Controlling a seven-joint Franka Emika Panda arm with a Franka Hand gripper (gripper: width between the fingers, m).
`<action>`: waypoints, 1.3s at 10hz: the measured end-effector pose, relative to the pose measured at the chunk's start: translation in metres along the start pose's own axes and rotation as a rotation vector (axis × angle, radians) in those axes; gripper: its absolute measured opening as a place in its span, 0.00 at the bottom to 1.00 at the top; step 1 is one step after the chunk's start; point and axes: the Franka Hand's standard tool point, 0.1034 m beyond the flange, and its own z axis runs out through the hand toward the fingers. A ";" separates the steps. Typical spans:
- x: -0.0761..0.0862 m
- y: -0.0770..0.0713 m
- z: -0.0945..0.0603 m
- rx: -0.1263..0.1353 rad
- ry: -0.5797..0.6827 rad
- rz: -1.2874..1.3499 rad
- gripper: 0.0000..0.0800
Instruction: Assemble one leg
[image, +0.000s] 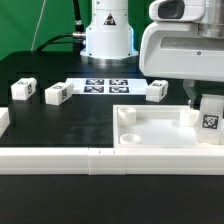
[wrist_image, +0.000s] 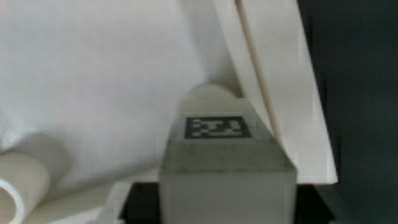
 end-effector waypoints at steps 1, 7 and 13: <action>0.000 0.000 0.000 0.000 0.000 0.001 0.36; 0.000 0.001 0.001 0.031 0.028 0.423 0.36; 0.000 0.003 0.001 0.061 0.003 1.102 0.37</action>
Offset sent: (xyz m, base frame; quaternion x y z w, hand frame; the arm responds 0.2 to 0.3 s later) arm 0.0000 0.0000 0.0000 0.0000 0.0000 0.0799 0.9968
